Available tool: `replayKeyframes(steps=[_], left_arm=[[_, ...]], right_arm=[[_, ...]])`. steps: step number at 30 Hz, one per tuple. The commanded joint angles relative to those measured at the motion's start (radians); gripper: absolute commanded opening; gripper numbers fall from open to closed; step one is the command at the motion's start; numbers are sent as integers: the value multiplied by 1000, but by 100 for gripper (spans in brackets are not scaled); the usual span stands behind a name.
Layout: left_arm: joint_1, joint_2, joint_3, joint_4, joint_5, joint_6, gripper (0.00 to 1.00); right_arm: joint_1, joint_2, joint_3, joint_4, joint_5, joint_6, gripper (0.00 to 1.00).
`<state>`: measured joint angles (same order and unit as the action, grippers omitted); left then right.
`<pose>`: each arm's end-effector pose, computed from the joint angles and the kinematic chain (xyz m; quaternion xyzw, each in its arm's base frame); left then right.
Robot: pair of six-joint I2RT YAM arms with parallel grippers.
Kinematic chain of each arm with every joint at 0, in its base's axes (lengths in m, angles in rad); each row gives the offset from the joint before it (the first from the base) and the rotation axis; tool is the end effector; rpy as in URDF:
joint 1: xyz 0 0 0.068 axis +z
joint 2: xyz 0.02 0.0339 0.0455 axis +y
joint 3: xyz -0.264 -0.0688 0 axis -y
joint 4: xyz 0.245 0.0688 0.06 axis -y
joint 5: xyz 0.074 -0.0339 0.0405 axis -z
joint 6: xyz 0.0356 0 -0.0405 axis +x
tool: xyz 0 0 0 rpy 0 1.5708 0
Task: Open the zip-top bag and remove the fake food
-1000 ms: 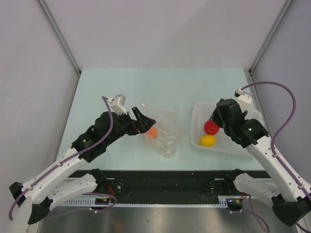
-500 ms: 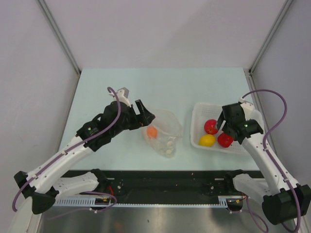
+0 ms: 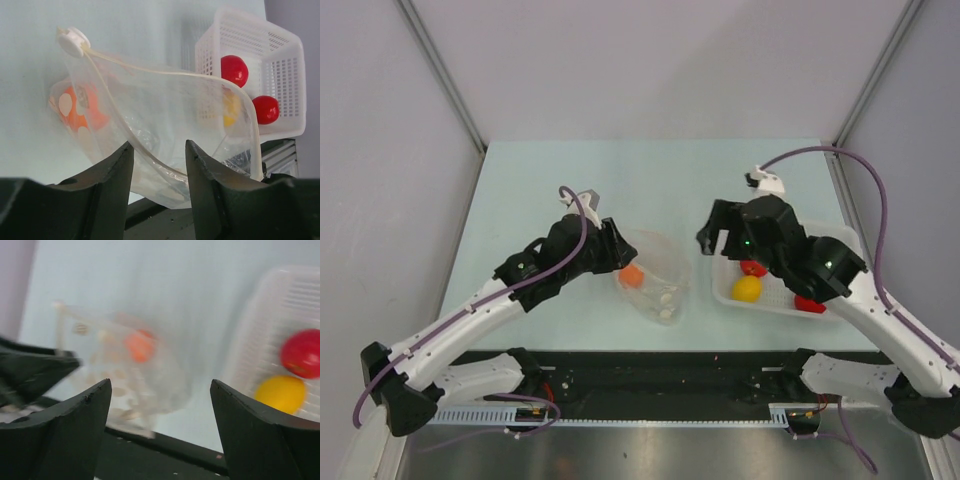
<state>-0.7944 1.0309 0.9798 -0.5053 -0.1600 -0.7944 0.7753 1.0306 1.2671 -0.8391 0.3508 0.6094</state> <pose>0.1615 -0.1563 0.3297 -0.0388 0.8713 -0.2965 0.3891 0.1492 0.1290 0.3948 0.0087 0.8752 0.1736 0.4513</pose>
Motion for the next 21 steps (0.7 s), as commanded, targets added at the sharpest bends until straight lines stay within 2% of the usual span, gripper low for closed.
replayKeyframes(steps=[1, 3, 5, 6, 7, 10, 13, 21], left_arm=[[0, -55, -27, 71, 22, 46, 49], [0, -68, -35, 79, 30, 57, 47], [0, -80, -39, 76, 36, 61, 46], [0, -86, -43, 74, 36, 63, 45], [0, -97, -44, 77, 36, 63, 44], [0, -132, -65, 85, 37, 69, 40], [0, -153, -81, 99, 40, 70, 35], [0, -147, -96, 111, 60, 87, 20]], right_arm=[[227, 182, 217, 38, 65, 70, 81], [284, 250, 283, 29, 83, 76, 75], [340, 344, 365, 12, 111, 113, 64], [344, 376, 386, 5, 109, 131, 58], [347, 417, 399, -3, 119, 153, 45], [358, 445, 368, 29, 137, 234, 26], [348, 453, 308, 90, 148, 260, 18], [300, 500, 259, 129, 108, 251, 14]])
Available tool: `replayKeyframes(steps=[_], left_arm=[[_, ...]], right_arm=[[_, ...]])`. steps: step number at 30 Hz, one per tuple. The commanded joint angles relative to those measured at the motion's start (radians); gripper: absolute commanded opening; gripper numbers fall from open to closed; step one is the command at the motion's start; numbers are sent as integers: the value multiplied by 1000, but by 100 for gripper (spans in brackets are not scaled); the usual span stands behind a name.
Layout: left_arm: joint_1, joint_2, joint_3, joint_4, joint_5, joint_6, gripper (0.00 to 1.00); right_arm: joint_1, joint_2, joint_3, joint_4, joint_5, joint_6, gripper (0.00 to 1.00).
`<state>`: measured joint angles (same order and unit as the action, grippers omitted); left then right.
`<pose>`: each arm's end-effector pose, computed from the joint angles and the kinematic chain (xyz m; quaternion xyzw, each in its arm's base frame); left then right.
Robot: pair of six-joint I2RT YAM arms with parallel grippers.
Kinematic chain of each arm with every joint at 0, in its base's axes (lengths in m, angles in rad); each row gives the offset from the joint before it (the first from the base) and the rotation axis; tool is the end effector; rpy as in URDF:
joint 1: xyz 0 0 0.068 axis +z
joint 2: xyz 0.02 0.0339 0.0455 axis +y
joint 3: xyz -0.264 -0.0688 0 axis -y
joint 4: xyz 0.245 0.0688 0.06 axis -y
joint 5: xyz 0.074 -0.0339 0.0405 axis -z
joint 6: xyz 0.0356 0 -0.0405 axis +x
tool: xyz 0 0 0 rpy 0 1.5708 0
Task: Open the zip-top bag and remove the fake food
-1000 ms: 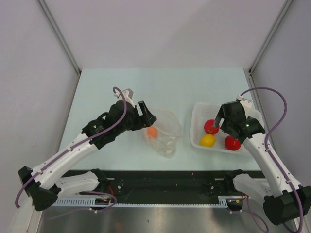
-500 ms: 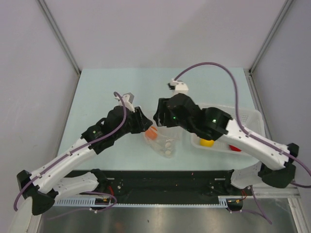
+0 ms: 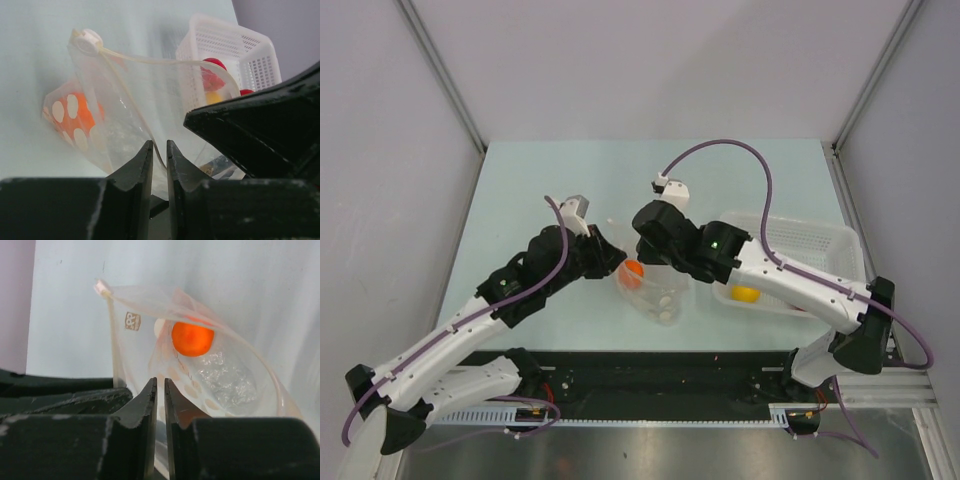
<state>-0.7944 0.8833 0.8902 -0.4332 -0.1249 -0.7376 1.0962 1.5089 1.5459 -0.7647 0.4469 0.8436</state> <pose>0.1409 -0.1371 0.3340 -0.0100 0.8397 -0.3369 0.4259 0.1624 0.2825 0.3754 -0.0221 0.8941 0.2148 0.3924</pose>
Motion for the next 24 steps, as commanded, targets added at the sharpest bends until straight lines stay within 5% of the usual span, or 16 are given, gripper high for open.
replayKeyframes(steps=[1, 10, 17, 24], left_arm=[[0, 2, -8, 47, 30, 32, 17], [0, -21, -19, 63, 56, 37, 0], [0, -40, -33, 67, 60, 38, 0], [0, -55, -62, 88, 67, 32, 0]], right_arm=[[-25, 27, -32, 74, 3, 9, 14], [-24, 120, -46, 152, 29, -44, 7], [-13, 119, -183, 254, 52, -46, 4], [-30, 108, -293, 369, -2, -72, 17]])
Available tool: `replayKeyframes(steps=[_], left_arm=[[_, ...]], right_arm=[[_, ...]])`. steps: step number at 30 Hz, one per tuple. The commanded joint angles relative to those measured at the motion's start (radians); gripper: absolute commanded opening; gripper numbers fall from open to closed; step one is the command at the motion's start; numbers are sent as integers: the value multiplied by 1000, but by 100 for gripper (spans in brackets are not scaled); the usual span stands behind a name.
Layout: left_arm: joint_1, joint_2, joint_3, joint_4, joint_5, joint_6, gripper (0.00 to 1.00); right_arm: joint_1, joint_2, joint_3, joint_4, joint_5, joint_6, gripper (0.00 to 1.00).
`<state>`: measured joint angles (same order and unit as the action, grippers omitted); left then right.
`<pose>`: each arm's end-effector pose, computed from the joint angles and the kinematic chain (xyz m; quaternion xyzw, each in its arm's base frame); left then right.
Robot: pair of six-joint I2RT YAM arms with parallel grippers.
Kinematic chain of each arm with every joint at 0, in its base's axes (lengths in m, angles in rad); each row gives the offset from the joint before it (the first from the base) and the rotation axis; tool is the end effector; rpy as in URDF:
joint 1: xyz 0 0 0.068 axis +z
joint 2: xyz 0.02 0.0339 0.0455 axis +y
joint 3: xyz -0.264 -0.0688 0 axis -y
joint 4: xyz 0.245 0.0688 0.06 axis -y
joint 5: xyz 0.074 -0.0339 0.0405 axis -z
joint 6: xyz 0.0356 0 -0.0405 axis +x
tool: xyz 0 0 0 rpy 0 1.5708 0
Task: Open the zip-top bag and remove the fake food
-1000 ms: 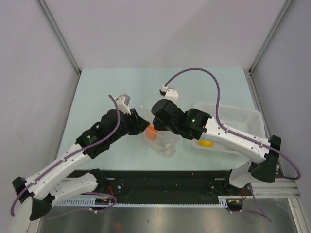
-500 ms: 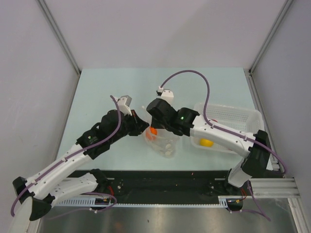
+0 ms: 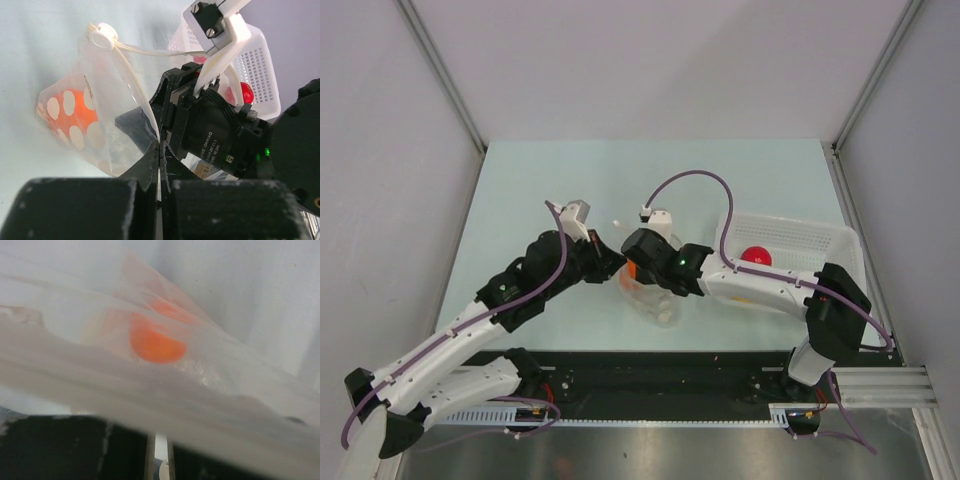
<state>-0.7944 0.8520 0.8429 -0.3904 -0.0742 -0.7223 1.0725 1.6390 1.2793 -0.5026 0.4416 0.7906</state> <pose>0.1368 -0.1355 0.3274 0.0095 0.8330 -0.3574 0.4223 0.1842 0.3068 0.2662 -0.0533 0.9167 0.1491 0.3668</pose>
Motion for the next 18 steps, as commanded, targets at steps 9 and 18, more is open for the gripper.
replayKeyframes(steps=[9, 18], left_arm=[[1, -145, -45, -34, -169, 78, 57], [156, -70, -234, 74, -145, -34, 31]], right_arm=[[-28, 18, -63, 163, -60, -42, 22], [-46, 48, -72, 199, -130, -70, 31]])
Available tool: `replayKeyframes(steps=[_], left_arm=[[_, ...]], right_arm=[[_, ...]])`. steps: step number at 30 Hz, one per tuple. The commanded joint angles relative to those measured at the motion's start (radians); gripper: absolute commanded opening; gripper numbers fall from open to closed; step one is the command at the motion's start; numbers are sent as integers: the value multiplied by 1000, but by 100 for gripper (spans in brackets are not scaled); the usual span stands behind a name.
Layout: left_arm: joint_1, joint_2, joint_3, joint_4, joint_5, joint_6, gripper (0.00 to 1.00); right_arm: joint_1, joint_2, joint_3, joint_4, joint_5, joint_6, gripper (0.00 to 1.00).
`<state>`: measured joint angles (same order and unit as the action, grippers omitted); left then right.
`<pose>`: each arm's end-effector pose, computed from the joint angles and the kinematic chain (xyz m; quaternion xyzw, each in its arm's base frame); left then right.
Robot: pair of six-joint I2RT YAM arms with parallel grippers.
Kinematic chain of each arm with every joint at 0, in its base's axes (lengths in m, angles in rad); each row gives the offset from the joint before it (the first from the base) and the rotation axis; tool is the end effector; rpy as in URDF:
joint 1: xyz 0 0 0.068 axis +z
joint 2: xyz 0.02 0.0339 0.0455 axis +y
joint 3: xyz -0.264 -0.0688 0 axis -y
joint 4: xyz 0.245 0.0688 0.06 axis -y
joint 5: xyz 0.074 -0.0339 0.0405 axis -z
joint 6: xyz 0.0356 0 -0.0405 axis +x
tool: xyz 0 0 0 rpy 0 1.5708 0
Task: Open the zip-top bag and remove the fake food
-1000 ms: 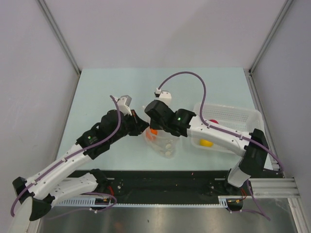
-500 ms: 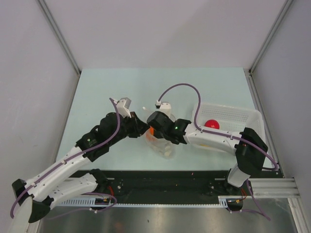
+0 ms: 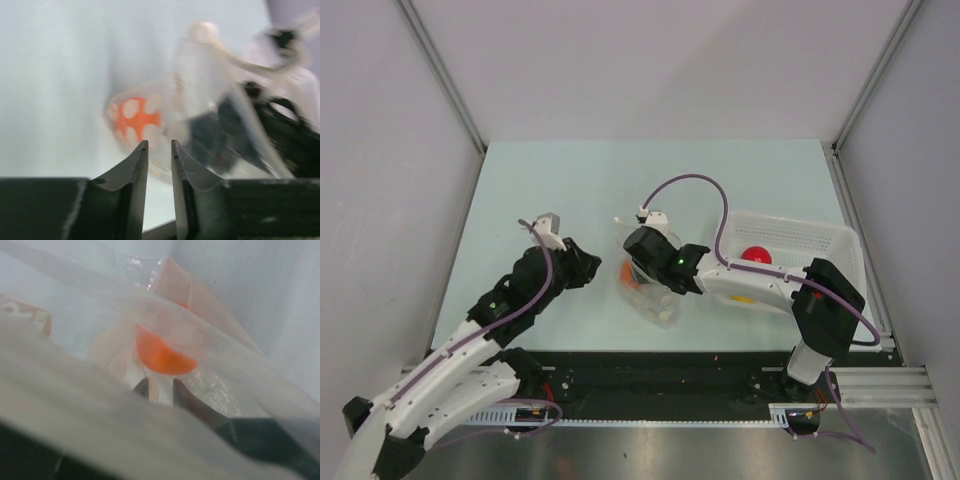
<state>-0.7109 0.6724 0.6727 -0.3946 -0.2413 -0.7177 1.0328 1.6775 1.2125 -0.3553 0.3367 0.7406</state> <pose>0.1258 -0.0971 0.2963 -0.0696 0.8256 -0.2852 0.4818 0.1984 0.3095 0.2411 -0.0728 0.9164 0.1815 0.3492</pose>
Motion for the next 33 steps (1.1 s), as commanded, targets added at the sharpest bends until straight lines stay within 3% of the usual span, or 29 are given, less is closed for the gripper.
replayKeyframes(steps=[1, 9, 18, 28, 33], left_arm=[[102, 160, -73, 103, 49, -43, 31], [182, 436, -104, 422, 198, -32, 31], [195, 720, -30, 533, 312, 6, 24], [197, 787, -54, 594, 367, 3, 22], [197, 773, -68, 586, 366, 6, 22]], right_arm=[[-13, 16, -7, 53, -40, -21, 31], [-43, 42, -34, 88, -84, -33, 43], [-69, 96, -22, 84, -108, -37, 66], [-91, 157, -21, 91, -108, -50, 86], [-97, 183, -13, 96, -94, -64, 87]])
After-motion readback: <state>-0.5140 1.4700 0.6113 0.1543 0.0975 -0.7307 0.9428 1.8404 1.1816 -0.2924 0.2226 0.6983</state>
